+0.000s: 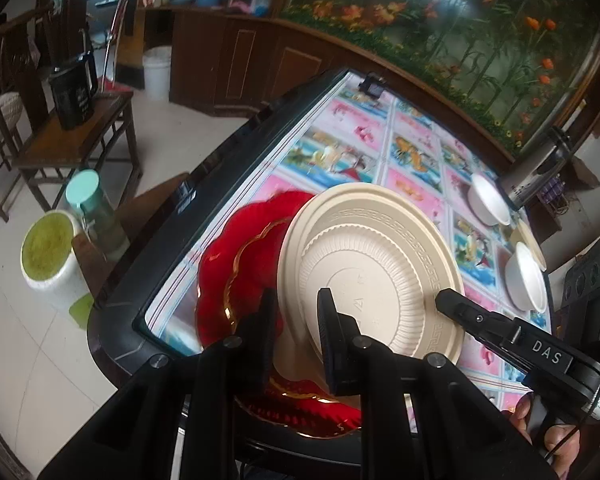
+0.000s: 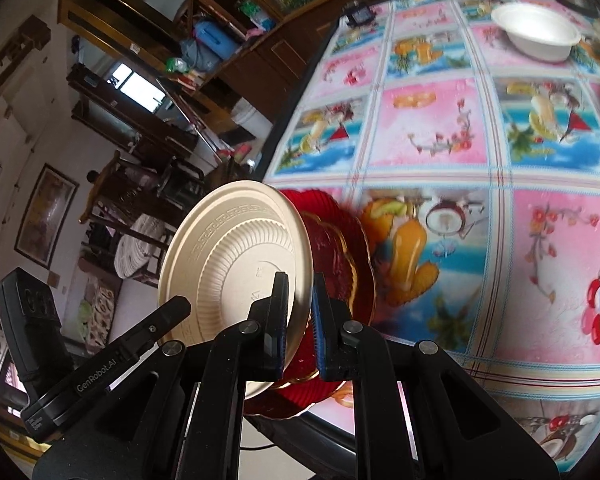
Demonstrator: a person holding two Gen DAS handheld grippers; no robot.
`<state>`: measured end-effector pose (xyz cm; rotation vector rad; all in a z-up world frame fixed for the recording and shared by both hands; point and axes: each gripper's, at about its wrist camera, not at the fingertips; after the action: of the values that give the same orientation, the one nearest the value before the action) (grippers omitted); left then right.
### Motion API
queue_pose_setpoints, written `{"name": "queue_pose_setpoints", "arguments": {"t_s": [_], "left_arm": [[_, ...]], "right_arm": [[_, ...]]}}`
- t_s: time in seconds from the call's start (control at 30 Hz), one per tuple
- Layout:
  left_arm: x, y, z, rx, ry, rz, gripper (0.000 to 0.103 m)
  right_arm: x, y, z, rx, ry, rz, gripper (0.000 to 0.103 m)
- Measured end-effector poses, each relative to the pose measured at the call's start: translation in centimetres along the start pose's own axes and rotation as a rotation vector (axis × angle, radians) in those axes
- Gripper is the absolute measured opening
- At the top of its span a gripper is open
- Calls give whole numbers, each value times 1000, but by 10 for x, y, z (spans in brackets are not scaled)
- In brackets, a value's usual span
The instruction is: Organize plates and bowls
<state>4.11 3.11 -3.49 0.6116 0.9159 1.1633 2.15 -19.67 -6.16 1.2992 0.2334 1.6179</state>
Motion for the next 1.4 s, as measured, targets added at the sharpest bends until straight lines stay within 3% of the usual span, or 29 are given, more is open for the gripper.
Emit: {"name": "queue_pose_setpoints", "arguments": {"t_s": [0.3,0.6,0.73,0.8,0.87,1.2,1.4], "left_arm": [[17,-24,-9,80,38,9,19],[19,-32,-9,98,41,13,19],[19,-31,-8,104,26,50,21],[18,-28,-9,96,11,50,27],[16,-24,-8,92,0,57,43],[6,17,-7,-46,-48,162,61],[-19,29,-6,-89,-57,89,61]], "right_arm": [[-7,-27,-4,54,-6,-23,11],[-11,-38,-3,74,-16,-24,11],[-12,-39,-3,90,-26,-7,12],[-10,-34,-2,76,-5,-7,12],[-7,-28,0,53,24,-20,12],[-26,14,5,-25,30,40,16],[-55,60,8,-117,4,7,16]]}}
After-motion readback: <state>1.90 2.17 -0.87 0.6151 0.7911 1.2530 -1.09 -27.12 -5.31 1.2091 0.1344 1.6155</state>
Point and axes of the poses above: each gripper's, at about its wrist camera, not at the fingertips, and y roughly against the way its jaws point, x to its left, z to its top, and after that the axes turned 2 degrees about z, right-handed
